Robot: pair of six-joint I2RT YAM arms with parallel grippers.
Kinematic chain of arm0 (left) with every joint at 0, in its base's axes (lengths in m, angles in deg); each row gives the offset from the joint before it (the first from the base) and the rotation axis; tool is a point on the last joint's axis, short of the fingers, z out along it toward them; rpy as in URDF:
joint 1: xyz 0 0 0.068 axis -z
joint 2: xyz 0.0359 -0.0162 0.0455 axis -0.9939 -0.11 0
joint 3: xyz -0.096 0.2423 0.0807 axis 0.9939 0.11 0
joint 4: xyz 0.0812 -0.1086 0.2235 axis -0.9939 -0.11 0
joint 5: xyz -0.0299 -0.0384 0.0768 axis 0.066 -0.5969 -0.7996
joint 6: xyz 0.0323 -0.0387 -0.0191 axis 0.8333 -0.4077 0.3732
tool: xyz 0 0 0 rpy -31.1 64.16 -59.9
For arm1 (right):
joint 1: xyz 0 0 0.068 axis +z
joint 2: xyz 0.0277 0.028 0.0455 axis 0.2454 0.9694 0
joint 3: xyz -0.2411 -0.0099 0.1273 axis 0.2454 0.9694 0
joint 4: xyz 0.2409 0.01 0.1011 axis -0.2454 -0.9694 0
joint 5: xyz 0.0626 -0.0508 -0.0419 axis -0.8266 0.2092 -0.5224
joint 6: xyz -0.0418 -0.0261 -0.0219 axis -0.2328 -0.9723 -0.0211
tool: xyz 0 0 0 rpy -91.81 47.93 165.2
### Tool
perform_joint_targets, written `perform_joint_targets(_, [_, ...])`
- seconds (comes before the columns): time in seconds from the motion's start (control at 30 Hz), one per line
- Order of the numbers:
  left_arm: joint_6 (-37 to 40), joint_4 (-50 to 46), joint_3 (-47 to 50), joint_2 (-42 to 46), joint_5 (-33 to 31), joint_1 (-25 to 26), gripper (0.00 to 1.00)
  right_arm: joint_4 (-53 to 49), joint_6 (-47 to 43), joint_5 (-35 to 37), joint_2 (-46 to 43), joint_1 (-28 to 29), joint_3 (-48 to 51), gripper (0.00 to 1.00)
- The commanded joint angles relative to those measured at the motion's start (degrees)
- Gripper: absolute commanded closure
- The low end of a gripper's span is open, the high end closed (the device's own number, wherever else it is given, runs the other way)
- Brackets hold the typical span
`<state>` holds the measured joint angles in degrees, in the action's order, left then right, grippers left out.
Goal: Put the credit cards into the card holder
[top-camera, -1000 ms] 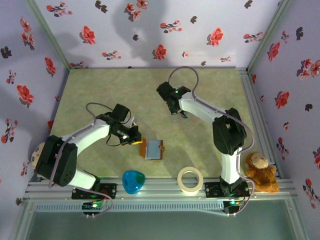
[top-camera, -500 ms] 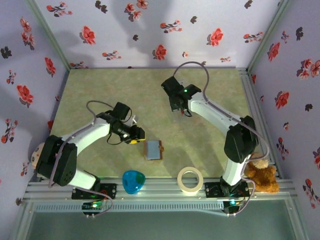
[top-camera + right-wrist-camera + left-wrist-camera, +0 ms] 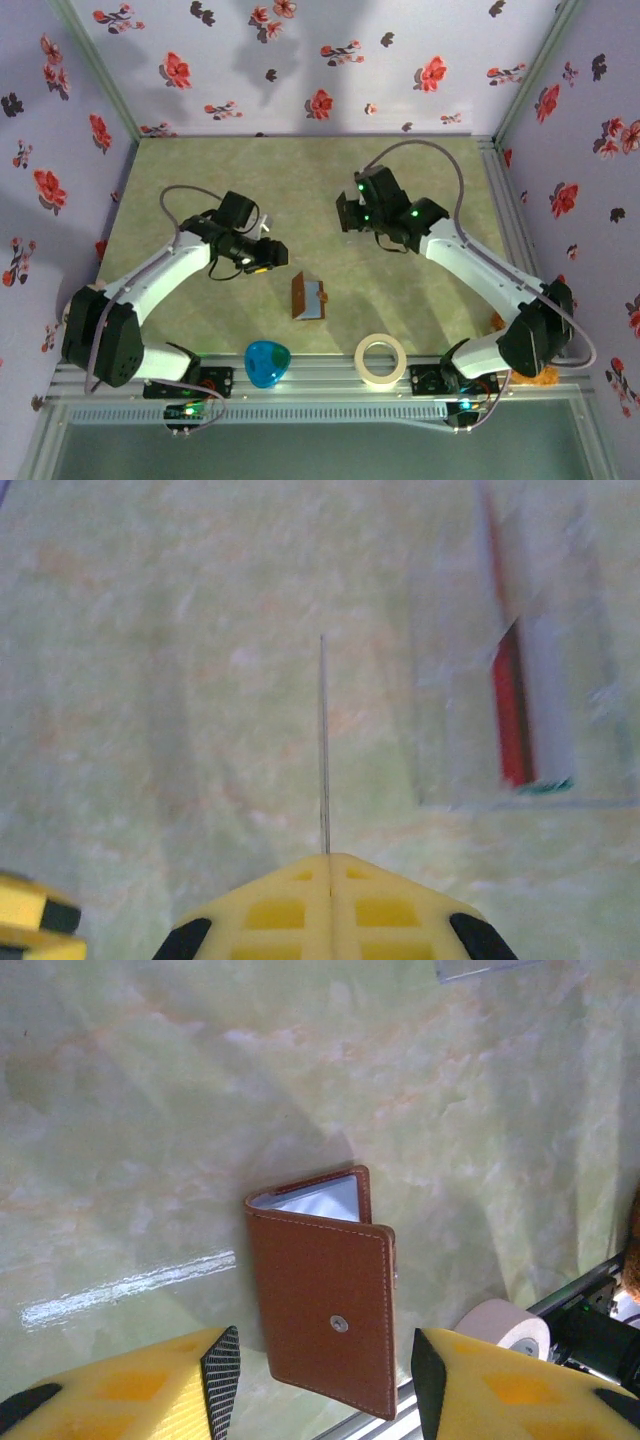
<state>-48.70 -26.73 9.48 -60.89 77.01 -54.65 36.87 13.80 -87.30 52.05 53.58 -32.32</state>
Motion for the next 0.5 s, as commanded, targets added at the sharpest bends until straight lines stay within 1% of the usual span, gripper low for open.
perform_joint_targets(0.0, [1.7, -2.1, -0.9, 0.5, 0.4, -0.1, 0.48, 1.8, 5.1, -11.0, 1.6, 0.6, 6.2, 1.0])
perform_joint_targets(0.13, [1.3, -1.4, -0.5, 1.1, 1.7, -0.2, 0.48, 6.5, 8.4, -22.4, 2.5, 2.2, 13.4, 1.0])
perform_joint_targets(0.27, [1.1, -1.6, -0.6, 1.7, 2.3, -0.6, 0.48, 7.9, 9.2, -26.6, 4.3, 5.0, 15.5, 1.0])
perform_joint_targets(0.33, [0.6, -1.2, -0.4, 2.2, 3.1, -0.8, 0.48, 11.2, 10.3, -29.4, 4.4, 6.0, 16.7, 1.0])
perform_joint_targets(0.47, [-1.4, 0.8, 1.5, 3.5, 6.9, -1.1, 0.48, 17.1, 13.5, -33.4, 5.3, 6.7, 18.4, 1.0])
